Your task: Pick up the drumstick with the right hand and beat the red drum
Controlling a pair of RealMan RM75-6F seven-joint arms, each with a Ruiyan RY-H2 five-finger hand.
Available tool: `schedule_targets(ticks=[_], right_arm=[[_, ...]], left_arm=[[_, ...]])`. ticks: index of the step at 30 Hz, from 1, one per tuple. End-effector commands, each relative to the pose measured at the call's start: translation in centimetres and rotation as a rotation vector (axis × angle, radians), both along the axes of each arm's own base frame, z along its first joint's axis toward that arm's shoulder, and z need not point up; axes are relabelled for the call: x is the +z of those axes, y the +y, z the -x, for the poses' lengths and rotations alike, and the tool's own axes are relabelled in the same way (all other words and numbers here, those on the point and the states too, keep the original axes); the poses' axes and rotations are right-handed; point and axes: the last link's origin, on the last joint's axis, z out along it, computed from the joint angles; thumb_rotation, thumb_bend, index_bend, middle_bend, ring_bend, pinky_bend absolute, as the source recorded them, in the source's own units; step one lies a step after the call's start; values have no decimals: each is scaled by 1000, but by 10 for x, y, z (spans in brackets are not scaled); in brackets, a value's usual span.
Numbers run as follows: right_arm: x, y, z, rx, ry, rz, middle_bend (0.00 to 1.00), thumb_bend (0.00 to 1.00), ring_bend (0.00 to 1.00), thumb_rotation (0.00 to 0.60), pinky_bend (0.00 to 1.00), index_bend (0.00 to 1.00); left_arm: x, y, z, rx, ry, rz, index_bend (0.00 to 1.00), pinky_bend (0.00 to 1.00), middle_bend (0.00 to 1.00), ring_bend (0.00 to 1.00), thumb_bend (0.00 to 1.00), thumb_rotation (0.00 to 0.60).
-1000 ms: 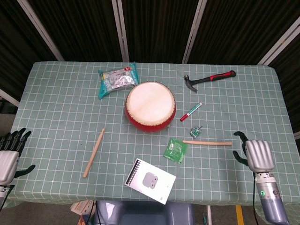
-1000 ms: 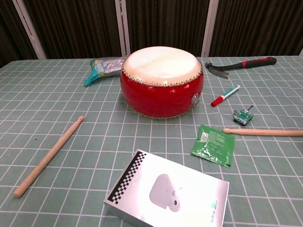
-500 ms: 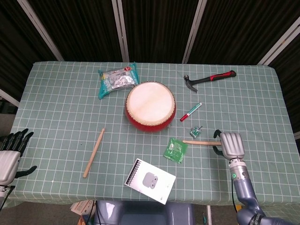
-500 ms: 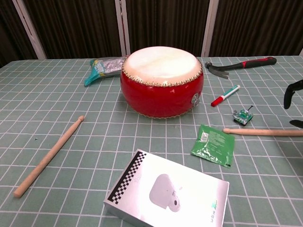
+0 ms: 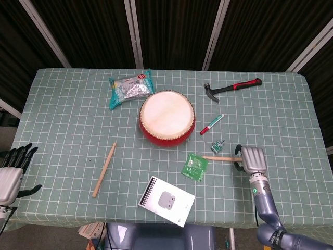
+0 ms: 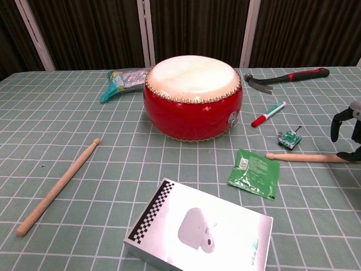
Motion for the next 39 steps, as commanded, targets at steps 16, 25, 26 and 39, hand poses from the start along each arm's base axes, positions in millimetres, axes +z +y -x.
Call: schedule_targets(ticks=[16, 25, 26, 39], right_arm=[[-12, -6, 17, -59, 14, -19, 1000, 345, 1000, 600, 1000, 472], [-10, -8, 26, -81, 27, -7, 1000, 388, 1000, 600, 1000, 493], [-9, -9, 27, -82, 24, -2, 1000, 388, 1000, 600, 1000, 493], [-14, -8, 43, -132, 53, -28, 1000, 388, 1000, 600, 1000, 493]], left_arm=[[0, 0, 0, 2, -16, 3, 0, 0, 0, 0, 0, 600], [-2, 0, -2, 7, -24, 11, 0, 0, 0, 0, 0, 600], [-2, 0, -2, 8, -24, 12, 0, 0, 0, 0, 0, 600], [-2, 1, -3, 37, -43, 15, 0, 0, 0, 0, 0, 600]])
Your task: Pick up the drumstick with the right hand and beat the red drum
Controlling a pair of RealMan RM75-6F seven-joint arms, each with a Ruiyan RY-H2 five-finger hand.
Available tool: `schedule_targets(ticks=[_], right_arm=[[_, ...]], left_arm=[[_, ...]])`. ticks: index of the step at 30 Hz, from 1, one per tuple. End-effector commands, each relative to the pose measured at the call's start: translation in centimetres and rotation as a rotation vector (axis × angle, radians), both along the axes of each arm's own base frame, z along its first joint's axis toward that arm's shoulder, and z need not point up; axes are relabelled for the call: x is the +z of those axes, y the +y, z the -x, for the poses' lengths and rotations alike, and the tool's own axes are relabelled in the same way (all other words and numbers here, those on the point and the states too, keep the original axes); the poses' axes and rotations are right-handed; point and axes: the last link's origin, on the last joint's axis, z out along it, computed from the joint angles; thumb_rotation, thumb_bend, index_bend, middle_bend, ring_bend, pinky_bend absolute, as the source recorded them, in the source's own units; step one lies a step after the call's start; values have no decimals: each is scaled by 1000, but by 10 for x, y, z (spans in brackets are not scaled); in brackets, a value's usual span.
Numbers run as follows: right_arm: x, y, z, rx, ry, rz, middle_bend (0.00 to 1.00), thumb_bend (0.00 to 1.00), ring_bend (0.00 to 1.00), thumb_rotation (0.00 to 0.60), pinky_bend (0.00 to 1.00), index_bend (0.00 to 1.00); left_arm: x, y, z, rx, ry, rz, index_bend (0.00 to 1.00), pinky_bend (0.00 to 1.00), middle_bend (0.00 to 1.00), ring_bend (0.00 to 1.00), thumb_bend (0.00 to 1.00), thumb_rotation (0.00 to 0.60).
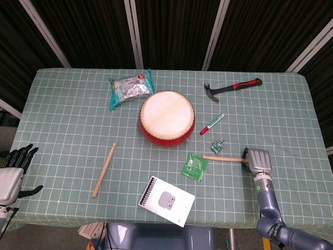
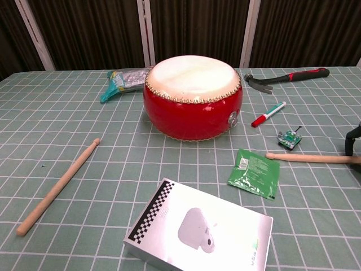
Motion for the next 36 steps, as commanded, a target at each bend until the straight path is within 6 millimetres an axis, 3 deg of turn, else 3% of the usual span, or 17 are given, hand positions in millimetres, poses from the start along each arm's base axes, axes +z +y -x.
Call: schedule_targets(ticks=[1, 5, 9, 12, 21, 23, 31, 36], right_arm=[[-1, 0, 2, -8, 1, -2, 1000, 388, 1000, 600, 1000, 493], [-2, -1, 4, -15, 0, -3, 1000, 395, 1000, 600, 1000, 530], [-4, 0, 5, -13, -1, 2, 1000, 484, 1000, 600, 1000, 788], [-1, -1, 3, 2, -17, 20, 1000, 512, 1000, 600, 1000, 858], [45, -9, -27, 36, -145, 127, 1000, 537, 1000, 600, 1000, 930], [68, -11, -37, 52, -171, 179, 1000, 544, 1000, 600, 1000, 934], [122, -15, -58, 40, -256, 297, 1000, 562, 1000, 600, 1000, 942], [143, -20, -74, 28, -308, 347, 1000, 566, 1000, 600, 1000, 944]], left_arm=[[0, 1, -2, -1, 2, 4, 0, 0, 0, 0, 0, 600], [-2, 0, -3, -1, 4, 9, 0, 0, 0, 0, 0, 600], [-2, 1, -4, 2, -2, 7, 0, 0, 0, 0, 0, 600], [-2, 2, -4, 4, -7, 6, 0, 0, 0, 0, 0, 600], [-2, 1, -5, 3, -14, 10, 0, 0, 0, 0, 0, 600], [-2, 1, -5, 1, -16, 11, 0, 0, 0, 0, 0, 600], [-1, 1, -4, -2, -20, 17, 0, 0, 0, 0, 0, 600], [-1, 1, -4, -3, -19, 23, 0, 0, 0, 0, 0, 600]])
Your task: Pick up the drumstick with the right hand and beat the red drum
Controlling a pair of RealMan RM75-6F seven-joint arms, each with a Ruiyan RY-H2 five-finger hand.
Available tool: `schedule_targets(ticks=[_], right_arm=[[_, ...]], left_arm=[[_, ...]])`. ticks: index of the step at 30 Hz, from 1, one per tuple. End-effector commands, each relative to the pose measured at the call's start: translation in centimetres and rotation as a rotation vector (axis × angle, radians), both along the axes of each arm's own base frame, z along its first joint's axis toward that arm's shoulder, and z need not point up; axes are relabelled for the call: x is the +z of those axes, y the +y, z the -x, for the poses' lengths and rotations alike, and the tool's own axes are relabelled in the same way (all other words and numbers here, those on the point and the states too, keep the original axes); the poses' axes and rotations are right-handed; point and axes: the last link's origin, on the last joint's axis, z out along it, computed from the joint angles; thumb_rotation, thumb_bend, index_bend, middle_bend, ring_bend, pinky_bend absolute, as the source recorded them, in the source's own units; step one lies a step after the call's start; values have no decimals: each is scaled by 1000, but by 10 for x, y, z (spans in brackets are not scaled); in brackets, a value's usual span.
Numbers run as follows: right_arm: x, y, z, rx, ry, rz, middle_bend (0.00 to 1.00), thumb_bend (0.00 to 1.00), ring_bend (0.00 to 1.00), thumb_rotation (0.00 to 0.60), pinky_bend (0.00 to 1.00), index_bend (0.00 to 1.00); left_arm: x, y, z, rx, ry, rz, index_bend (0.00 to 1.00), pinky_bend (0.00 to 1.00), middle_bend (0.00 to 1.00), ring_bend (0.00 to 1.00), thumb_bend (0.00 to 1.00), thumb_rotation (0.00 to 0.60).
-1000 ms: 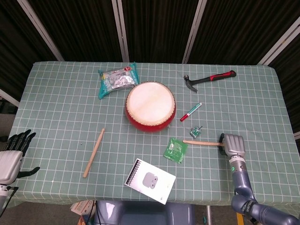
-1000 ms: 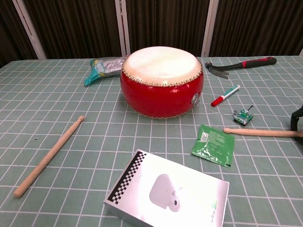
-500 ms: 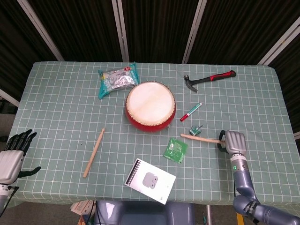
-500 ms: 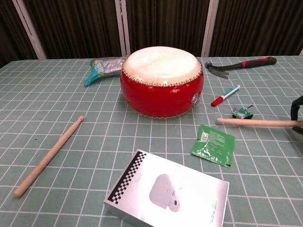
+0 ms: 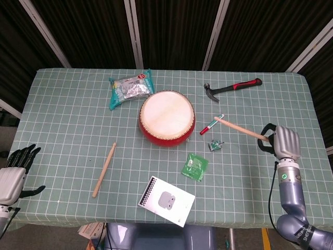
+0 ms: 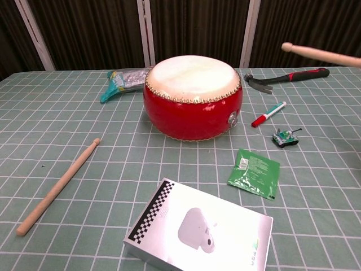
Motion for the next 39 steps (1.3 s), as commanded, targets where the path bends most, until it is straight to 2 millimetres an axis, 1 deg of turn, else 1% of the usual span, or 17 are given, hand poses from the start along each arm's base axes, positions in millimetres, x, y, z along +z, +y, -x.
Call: schedule_targets(ticks=[1, 4, 7, 11, 20, 24, 27, 31, 34, 37, 39], right_arm=[[15, -4, -12, -8, -23, 32, 1000, 566, 1000, 600, 1000, 944], [19, -11, -23, -10, 9, 33, 1000, 566, 1000, 600, 1000, 944], [18, -17, -33, -6, 29, 23, 1000, 566, 1000, 600, 1000, 944], [11, -27, -51, 6, 70, 1, 1000, 567, 1000, 600, 1000, 944], [-5, -54, -99, 59, 153, -37, 1000, 567, 1000, 600, 1000, 944], [-13, -63, -112, 68, 176, -44, 1000, 567, 1000, 600, 1000, 944], [-13, -70, -120, 70, 136, -30, 1000, 566, 1000, 600, 1000, 944], [-3, -79, -137, 78, -39, 22, 1000, 566, 1000, 600, 1000, 944], [2, -83, -146, 89, -129, 45, 1000, 567, 1000, 600, 1000, 944], [-2, -85, -148, 92, -154, 47, 1000, 567, 1000, 600, 1000, 944], [-10, -87, -147, 90, -150, 29, 1000, 566, 1000, 600, 1000, 944]], left_arm=[[0, 0, 0, -2, 3, 4, 0, 0, 0, 0, 0, 600], [0, 0, 0, -7, 12, 7, 0, 0, 0, 0, 0, 600], [0, 0, 1, -7, 11, 12, 0, 0, 0, 0, 0, 600], [0, 0, 2, -1, 9, 24, 0, 0, 0, 0, 0, 600], [1, 3, 2, 27, -12, 64, 0, 0, 0, 0, 0, 600], [2, 4, 2, 41, -32, 82, 0, 0, 0, 0, 0, 600], [3, 4, 2, 46, -41, 89, 0, 0, 0, 0, 0, 600], [4, 5, 2, 44, -45, 87, 0, 0, 0, 0, 0, 600], [3, 5, 2, 51, -51, 97, 0, 0, 0, 0, 0, 600], [3, 5, 2, 57, -59, 106, 0, 0, 0, 0, 0, 600], [2, 6, 1, 58, -62, 109, 0, 0, 0, 0, 0, 600]])
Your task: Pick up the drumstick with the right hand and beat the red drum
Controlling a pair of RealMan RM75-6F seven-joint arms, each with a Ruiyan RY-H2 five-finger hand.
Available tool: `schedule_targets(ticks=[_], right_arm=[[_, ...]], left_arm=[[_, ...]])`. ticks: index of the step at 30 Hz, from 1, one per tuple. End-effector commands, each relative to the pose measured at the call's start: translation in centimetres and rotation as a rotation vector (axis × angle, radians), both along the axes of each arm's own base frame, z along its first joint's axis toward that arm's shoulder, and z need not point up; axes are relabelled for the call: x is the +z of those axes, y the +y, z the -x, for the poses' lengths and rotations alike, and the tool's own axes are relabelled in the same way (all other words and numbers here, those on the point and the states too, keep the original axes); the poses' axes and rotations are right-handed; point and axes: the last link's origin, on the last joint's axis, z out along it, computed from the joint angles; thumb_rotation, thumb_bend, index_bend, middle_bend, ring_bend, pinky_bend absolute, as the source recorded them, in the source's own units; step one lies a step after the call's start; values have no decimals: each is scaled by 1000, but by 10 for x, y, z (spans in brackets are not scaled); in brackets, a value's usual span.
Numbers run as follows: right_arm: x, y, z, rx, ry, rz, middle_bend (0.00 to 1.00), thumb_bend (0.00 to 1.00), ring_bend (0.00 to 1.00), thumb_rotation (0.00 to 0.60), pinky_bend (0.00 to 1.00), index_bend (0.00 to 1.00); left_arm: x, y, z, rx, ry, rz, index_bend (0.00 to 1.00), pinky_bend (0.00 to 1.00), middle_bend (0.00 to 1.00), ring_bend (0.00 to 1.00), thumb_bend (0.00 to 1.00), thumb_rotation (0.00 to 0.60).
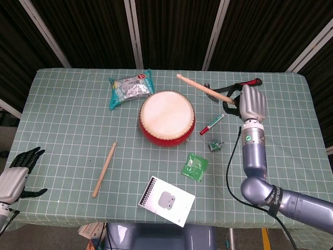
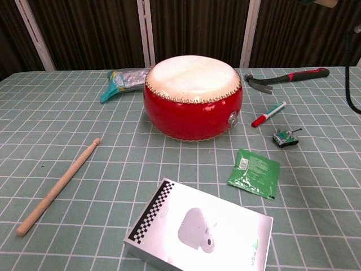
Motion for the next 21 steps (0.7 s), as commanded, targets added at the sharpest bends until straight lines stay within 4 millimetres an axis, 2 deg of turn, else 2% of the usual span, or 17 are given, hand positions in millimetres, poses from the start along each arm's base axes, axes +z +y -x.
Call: schedule_targets(ticks=[1, 6, 10, 12, 14, 16, 21], right_arm=[[-17, -3, 1, 0, 8, -35, 1000, 566, 1000, 600, 1000, 944], [-65, -3, 6, 46, 237, -91, 1000, 567, 1000, 600, 1000, 944], [-109, 1, 3, 195, 725, -109, 1000, 568, 1000, 600, 1000, 944], [-125, 1, -3, 259, 882, -79, 1000, 569, 1000, 600, 1000, 944], [-131, 0, -9, 277, 919, -49, 1000, 570, 1000, 600, 1000, 944], [-129, -2, -14, 263, 891, -29, 1000, 571, 1000, 600, 1000, 944], [-101, -8, -25, 185, 637, 41, 1000, 570, 1000, 600, 1000, 944]], left_arm=[[0, 0, 0, 1, -3, 1, 0, 0, 0, 0, 0, 600], [-1, 1, 0, 9, -10, 7, 0, 0, 0, 0, 0, 600], [-3, 1, -1, 10, -15, 18, 0, 0, 0, 0, 0, 600], [-2, 1, -1, 11, -17, 18, 0, 0, 0, 0, 0, 600], [-2, 1, 0, 17, -24, 16, 0, 0, 0, 0, 0, 600], [-1, 2, 0, 24, -27, 15, 0, 0, 0, 0, 0, 600], [-1, 2, 1, 38, -37, 22, 0, 0, 0, 0, 0, 600]])
